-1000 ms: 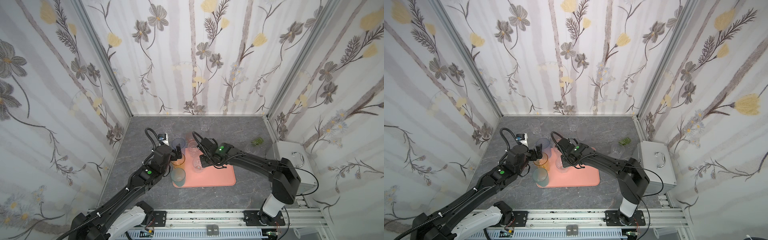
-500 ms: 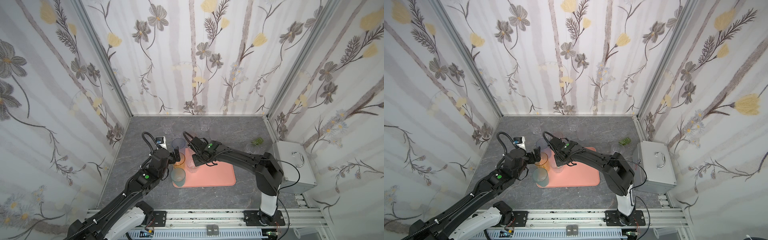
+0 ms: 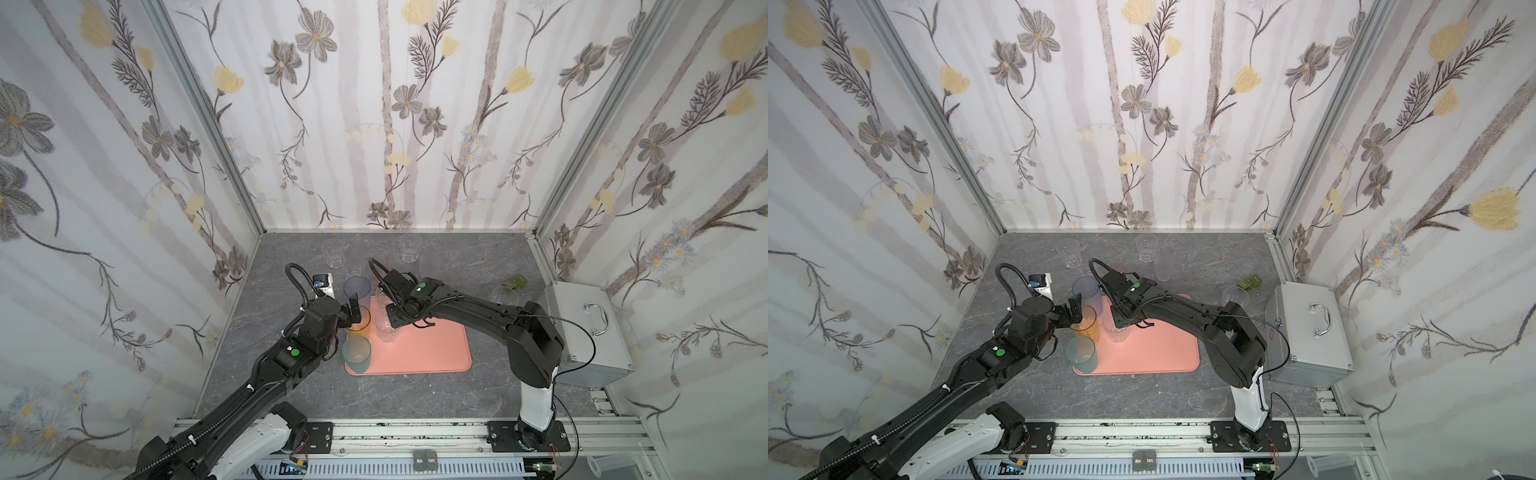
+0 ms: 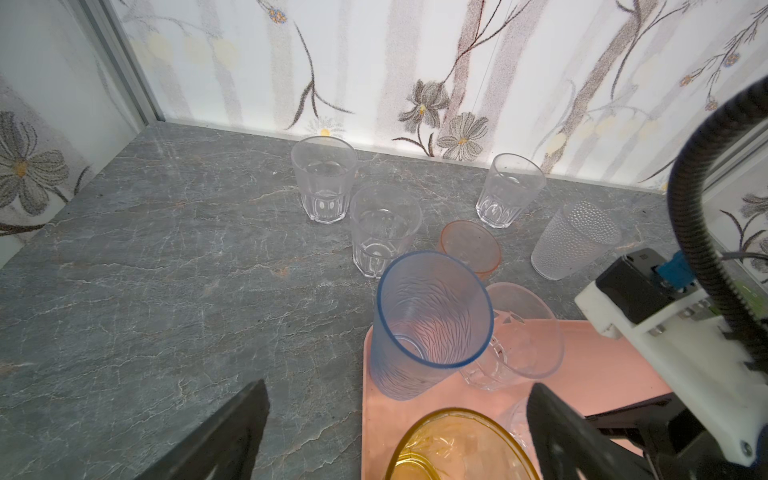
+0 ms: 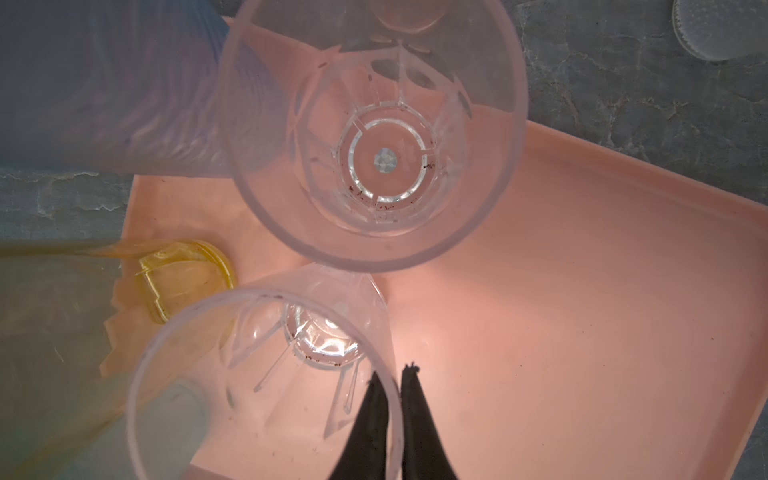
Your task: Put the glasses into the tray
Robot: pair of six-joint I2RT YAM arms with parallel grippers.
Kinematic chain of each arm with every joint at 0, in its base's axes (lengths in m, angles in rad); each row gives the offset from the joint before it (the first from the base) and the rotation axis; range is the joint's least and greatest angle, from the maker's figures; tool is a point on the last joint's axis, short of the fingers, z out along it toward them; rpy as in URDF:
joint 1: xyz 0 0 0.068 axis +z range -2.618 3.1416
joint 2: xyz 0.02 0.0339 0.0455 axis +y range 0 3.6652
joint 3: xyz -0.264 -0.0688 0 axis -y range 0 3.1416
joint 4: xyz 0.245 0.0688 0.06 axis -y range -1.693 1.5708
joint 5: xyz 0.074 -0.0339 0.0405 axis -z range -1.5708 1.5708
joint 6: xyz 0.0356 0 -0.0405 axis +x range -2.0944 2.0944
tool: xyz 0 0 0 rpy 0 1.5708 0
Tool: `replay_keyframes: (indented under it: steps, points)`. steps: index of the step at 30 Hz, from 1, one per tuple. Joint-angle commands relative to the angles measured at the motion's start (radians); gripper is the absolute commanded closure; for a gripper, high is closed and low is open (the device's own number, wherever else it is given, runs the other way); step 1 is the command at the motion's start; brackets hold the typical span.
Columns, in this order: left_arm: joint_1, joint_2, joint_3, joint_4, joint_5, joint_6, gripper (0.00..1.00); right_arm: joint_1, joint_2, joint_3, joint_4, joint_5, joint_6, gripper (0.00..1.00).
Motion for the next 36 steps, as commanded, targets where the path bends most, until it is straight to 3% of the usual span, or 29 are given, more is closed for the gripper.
replay_keyframes:
  steps: [1,4,9,14,18,29,36]
  points:
    - [0.002,0.008,0.011,0.008,-0.01,-0.01,0.0,0.0,-0.013,0.02,0.004,-0.007,0.003,0.76]
    - [0.034,0.036,0.047,-0.003,0.021,-0.009,0.0,-0.009,-0.054,0.032,0.018,-0.057,0.007,0.66]
    - [0.236,0.143,0.177,-0.034,0.21,0.008,0.0,-0.062,-0.186,-0.045,0.158,-0.135,0.057,0.59]
    - [0.434,0.395,0.359,-0.05,0.396,0.015,0.03,-0.119,-0.233,-0.097,0.221,-0.105,0.105,0.57]
    - [0.529,0.6,0.515,-0.078,0.516,0.013,0.08,-0.12,-0.241,-0.133,0.268,-0.13,0.135,0.57]
    - [0.584,1.013,0.882,-0.154,0.555,0.082,0.13,-0.119,-0.253,-0.205,0.295,-0.11,0.132,0.57]
    - [0.583,1.162,0.997,-0.206,0.518,0.123,0.2,-0.12,-0.279,-0.252,0.317,-0.108,0.147,0.57]
